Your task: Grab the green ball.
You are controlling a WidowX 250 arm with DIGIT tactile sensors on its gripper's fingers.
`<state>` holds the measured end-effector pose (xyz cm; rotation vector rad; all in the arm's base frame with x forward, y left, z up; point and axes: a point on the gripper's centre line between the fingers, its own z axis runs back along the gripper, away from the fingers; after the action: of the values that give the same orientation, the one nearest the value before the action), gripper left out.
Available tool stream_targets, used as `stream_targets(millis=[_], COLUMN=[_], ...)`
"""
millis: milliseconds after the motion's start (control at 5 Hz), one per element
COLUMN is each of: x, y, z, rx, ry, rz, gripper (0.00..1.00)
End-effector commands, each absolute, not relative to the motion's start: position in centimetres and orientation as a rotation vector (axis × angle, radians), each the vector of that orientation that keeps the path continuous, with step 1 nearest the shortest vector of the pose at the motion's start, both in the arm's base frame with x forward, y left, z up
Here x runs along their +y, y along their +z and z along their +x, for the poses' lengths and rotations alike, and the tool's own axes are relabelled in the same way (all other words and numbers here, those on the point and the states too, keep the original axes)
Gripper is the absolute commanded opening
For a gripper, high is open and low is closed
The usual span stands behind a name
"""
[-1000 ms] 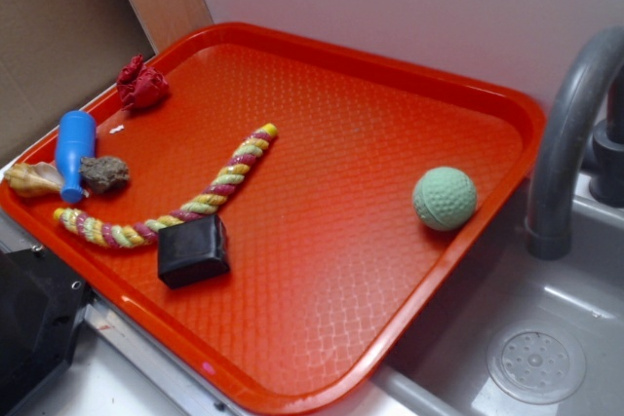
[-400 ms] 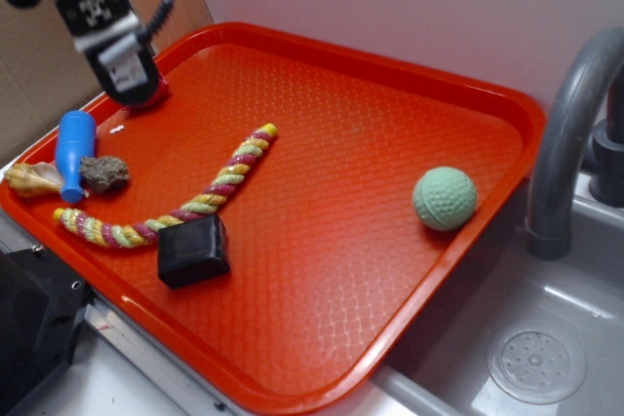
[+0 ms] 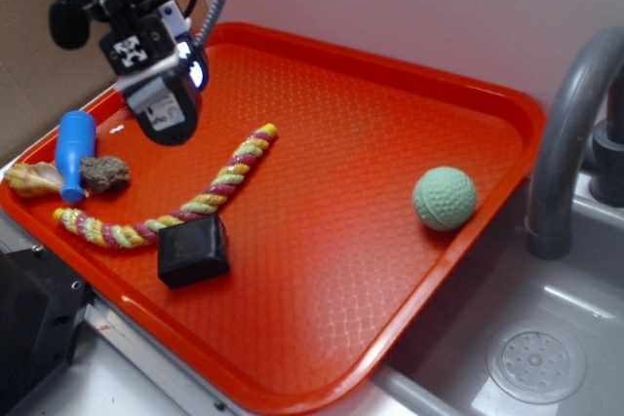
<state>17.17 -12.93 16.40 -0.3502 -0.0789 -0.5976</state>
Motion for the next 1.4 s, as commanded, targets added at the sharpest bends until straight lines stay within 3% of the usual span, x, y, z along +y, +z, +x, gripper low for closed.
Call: stream_targets(millis=[0,200,400,600,800,1200], x=[-13.5,-16.0,-17.1,-18.0,-18.4,-20.8], y=[17.2,14.1,12.0,10.4,9.9,7.3], z=[16.5,19.3,21.0,21.9,23.1,25.5], rx=[-0.1,-0.099,-0.145,-0.181,-0.236,-0.237], ry=[-0.623,-0.695,-0.695,-0.731,-0.711,-0.749], rz=[-0.357,-0.377,-0.319,-0.314,-0.284,-0.298], gripper=[1.0,1.0,1.0,1.0,1.0,1.0])
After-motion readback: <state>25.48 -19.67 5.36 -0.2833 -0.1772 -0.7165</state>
